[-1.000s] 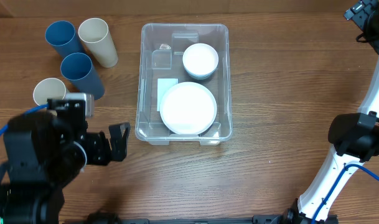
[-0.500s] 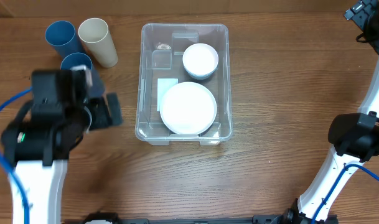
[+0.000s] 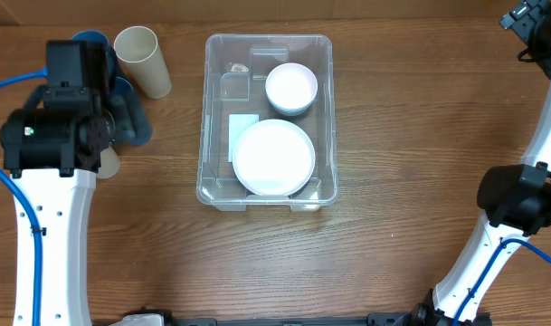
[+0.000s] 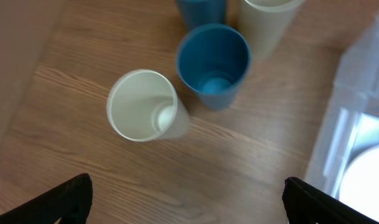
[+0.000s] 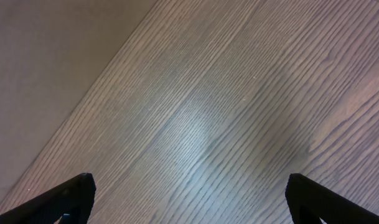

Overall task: Pack container
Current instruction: 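Grip the front blue cup with the left gripper and lift it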

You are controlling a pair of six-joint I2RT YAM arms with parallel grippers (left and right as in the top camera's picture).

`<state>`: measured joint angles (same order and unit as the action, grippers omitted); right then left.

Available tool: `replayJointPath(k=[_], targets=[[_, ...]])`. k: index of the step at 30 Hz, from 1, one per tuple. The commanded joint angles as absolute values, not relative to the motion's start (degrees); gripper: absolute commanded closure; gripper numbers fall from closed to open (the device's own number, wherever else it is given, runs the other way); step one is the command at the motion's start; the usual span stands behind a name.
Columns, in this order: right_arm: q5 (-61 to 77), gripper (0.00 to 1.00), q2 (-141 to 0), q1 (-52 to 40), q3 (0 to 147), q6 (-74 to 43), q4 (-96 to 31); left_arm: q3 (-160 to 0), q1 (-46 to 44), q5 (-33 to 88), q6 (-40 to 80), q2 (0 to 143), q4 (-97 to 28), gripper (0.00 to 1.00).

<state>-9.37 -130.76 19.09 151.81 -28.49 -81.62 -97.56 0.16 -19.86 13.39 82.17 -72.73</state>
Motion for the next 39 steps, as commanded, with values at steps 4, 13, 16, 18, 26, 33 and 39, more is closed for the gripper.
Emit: replayJointPath(k=[4,13,16,18,26,33,39], targets=[[-9.78,0.0,-128.09,19.05,153.62,-28.77,-81.36,-100.14,2.66,-24.71,11.11,87.96,-68.2,0.05],[-9.78,0.0,-128.09,19.05,153.62,-28.77,-81.36,-100.14,2.57,-31.51,8.08,94.04,-65.78,0.16],[-9.78,0.0,-128.09,19.05,153.62,-28.77,-81.36,-100.14,2.48,-31.24,7.7,94.67,-67.94,0.18],[-9.78,0.0,-128.09,19.05,153.62,-28.75,-81.36,-100.22,1.91,-29.67,7.7,94.5,-68.88,0.12],[-9.78,0.0,-128.09,19.05,153.62,-28.77,-81.36,-104.6,-9.52,-16.47,-2.92,92.88,-69.6,0.0],[-9.78,0.0,-128.09,19.05,153.62,-28.77,-81.36,-104.88,-18.72,-20.75,-4.51,95.5,-65.41,0.02],[-9.78,0.0,-128.09,19.05,153.62,-28.77,-81.36,-104.88,-18.68,-24.21,4.4,100.73,-66.02,0.06]])
